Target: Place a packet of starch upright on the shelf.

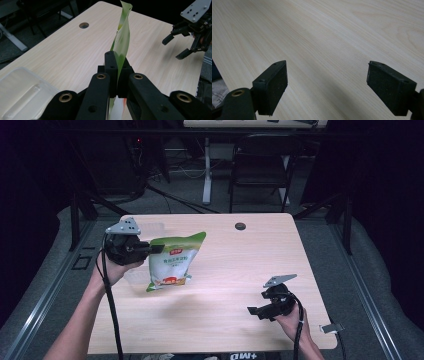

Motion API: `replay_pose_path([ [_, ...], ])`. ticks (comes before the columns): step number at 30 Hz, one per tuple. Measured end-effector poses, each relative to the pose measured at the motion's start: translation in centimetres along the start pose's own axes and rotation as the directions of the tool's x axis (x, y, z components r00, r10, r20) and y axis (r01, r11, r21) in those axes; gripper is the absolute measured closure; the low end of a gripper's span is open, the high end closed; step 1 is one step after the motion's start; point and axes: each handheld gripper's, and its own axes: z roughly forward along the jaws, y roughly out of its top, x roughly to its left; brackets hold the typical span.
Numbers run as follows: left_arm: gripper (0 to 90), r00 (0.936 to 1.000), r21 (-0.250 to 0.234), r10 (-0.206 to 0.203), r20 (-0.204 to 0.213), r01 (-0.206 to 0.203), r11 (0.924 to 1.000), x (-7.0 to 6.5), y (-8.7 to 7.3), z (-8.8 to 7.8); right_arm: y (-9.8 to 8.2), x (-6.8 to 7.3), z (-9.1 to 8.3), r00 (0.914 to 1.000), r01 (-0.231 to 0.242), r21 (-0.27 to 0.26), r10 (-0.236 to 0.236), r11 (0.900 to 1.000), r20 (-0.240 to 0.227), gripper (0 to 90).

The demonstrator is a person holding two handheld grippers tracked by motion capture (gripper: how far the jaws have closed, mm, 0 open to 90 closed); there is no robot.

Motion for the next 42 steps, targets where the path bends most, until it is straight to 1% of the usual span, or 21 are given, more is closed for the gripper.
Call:
replay_pose_path([
  [3,90.0,0.9999,-0.004,0.007,-0.011,-0.007,1.0000,0.2,0.5,-0.3,0.0,0.1,0.0,1.0000,0.002,0.002,-0.002,1.000,0.007,16.5],
  [7,90.0,0.9996,-0.008,0.018,-0.022,-0.018,0.9998,0.5,1.1,-0.7,0.0,0.1,0.0,1.0000,-0.005,0.007,0.005,1.000,-0.005,16.5],
  [9,90.0,0.9993,-0.012,0.019,-0.032,-0.019,0.9997,0.8,1.3,-0.9,0.0,0.1,0.0,1.0000,-0.005,0.004,0.005,1.000,-0.005,16.6],
  [11,90.0,0.9991,-0.018,0.018,-0.039,-0.019,0.9997,1.1,1.6,-1.1,0.0,0.0,0.0,1.0000,0.006,0.012,-0.006,1.000,0.003,16.6],
  [13,90.0,0.9991,-0.024,0.014,-0.039,-0.014,0.9996,1.4,1.7,-1.3,0.0,0.0,0.0,1.0000,0.004,0.008,-0.004,1.000,0.006,16.6],
  [14,90.0,0.9988,-0.028,0.014,-0.047,-0.016,0.9995,1.7,1.9,-1.5,0.0,0.0,0.0,1.0000,0.000,0.005,0.000,1.000,0.009,16.5],
  [15,90.0,0.9988,-0.028,0.014,-0.047,-0.016,0.9995,1.7,1.9,-1.5,0.0,0.0,0.0,1.0000,0.000,0.005,0.000,1.000,0.009,16.5],
  [22,90.0,0.9960,-0.037,0.022,-0.087,-0.025,0.9990,2.9,2.4,-2.5,0.0,0.1,0.0,1.0000,-0.001,0.000,0.001,1.000,0.009,16.5],
  [27,90.0,0.9944,-0.043,0.033,-0.100,-0.037,0.9984,3.5,2.5,-3.0,0.0,0.0,0.0,0.9999,0.001,0.004,-0.001,1.000,0.011,16.5],
  [28,90.0,0.9934,-0.046,0.031,-0.110,-0.036,0.9983,3.8,2.5,-3.1,0.0,0.1,0.0,0.9999,-0.005,0.001,0.005,1.000,0.011,16.5],
  [29,90.0,0.9934,-0.046,0.031,-0.110,-0.036,0.9983,3.8,2.5,-3.1,0.0,0.1,0.0,0.9999,-0.005,0.001,0.005,1.000,0.011,16.5],
  [30,89.9,0.9921,-0.044,0.035,-0.121,-0.040,0.9982,4.1,2.5,-3.3,0.0,0.0,0.0,1.0000,0.002,0.008,-0.002,1.000,0.005,16.5],
  [34,90.0,0.9901,-0.044,0.037,-0.135,-0.043,0.9981,4.5,2.3,-3.7,0.0,0.0,0.0,0.9999,-0.007,0.002,0.007,1.000,0.009,16.5],
  [37,89.9,0.9891,-0.047,0.029,-0.144,-0.036,0.9982,5.0,2.1,-3.9,0.0,0.0,0.0,0.9999,-0.011,-0.001,0.011,1.000,0.008,16.5],
  [38,90.0,0.9889,-0.049,0.024,-0.146,-0.032,0.9983,5.2,2.0,-4.0,0.0,-0.1,0.0,0.9999,-0.001,0.009,0.001,1.000,0.015,16.5],
  [39,89.9,0.9889,-0.048,0.021,-0.147,-0.029,0.9984,5.3,1.9,-4.0,0.0,-0.1,0.0,0.9999,-0.002,0.009,0.002,1.000,0.014,16.5],
  [41,89.9,0.9874,-0.045,0.023,-0.156,-0.031,0.9985,5.6,1.7,-4.2,0.0,-0.1,0.0,0.9999,0.000,0.014,0.000,1.000,0.013,16.5],
  [42,90.0,0.9866,-0.044,0.022,-0.161,-0.030,0.9986,5.7,1.6,-4.2,0.0,0.0,0.0,0.9999,-0.007,0.008,0.007,1.000,0.012,16.5],
])
